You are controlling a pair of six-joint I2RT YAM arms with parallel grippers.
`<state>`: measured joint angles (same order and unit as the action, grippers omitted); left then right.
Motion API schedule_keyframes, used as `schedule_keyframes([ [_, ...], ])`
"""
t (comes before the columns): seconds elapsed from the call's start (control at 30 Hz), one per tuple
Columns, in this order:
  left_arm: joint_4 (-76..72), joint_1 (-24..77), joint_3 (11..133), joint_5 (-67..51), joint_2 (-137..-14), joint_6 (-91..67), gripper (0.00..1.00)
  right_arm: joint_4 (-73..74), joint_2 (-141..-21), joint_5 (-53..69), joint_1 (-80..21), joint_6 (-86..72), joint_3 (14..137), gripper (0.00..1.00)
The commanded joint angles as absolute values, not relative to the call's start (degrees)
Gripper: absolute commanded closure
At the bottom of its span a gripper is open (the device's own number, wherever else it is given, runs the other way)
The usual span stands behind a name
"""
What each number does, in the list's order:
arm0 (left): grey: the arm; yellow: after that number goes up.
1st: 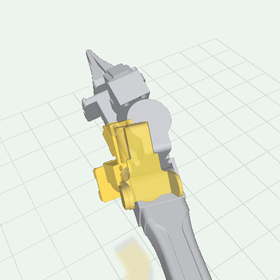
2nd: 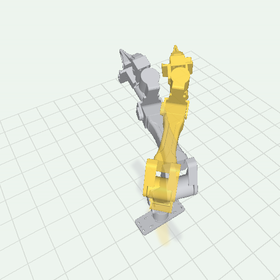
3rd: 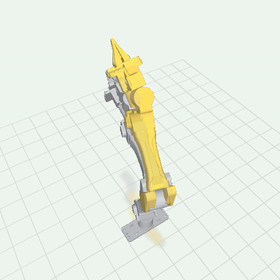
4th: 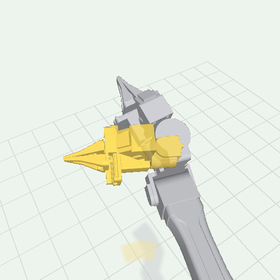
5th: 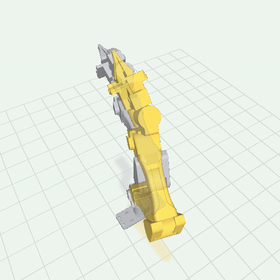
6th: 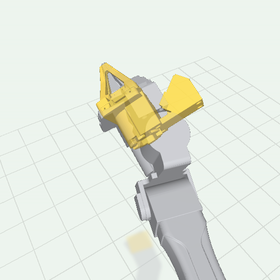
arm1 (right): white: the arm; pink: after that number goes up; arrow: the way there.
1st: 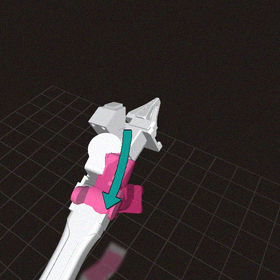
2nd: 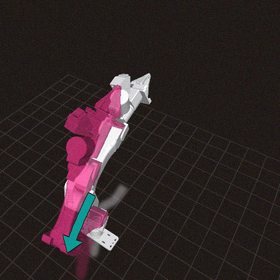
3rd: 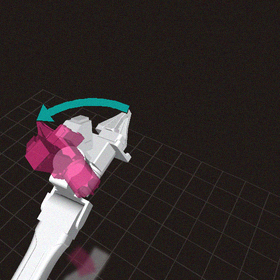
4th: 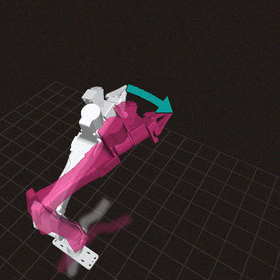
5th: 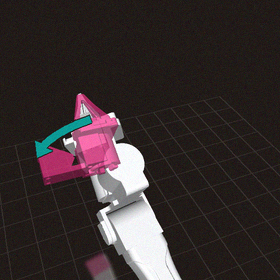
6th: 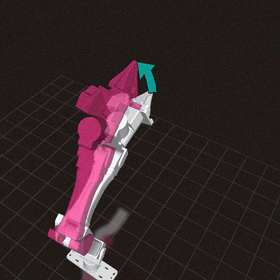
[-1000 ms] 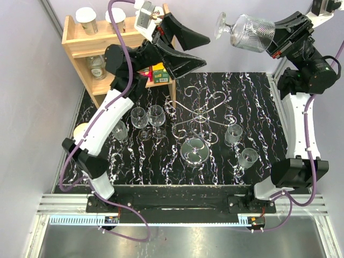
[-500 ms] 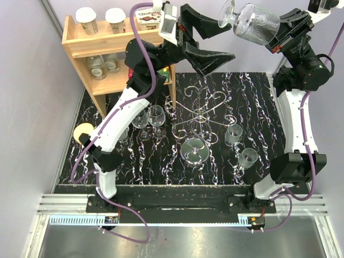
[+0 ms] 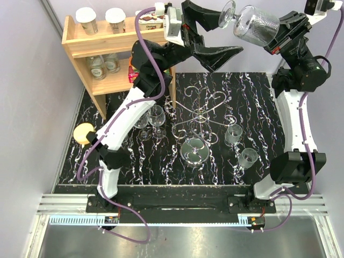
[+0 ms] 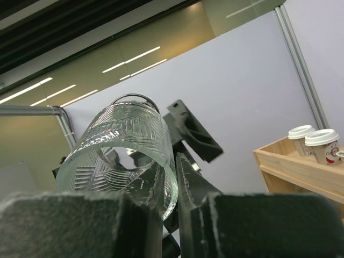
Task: Place the wine glass upside down on the wine glass rack
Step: Adjust the wine glass.
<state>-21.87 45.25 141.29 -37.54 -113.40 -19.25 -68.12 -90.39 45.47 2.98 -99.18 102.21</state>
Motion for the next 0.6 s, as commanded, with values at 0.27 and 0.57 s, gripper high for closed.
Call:
schedule_keyframes([
  [0.27, -27.42, 47.46, 149.76, -32.96, -116.98, -20.48, 0.01, -69.17, -87.1, 42.45, 2.28, -101.34, 101.6, 1.0],
  [0.57, -26.37, 46.59, 151.43, -30.23, -117.42, -22.67, 0.01, -69.17, -85.87, 42.89, 2.28, -101.69, 101.69, 1.0],
])
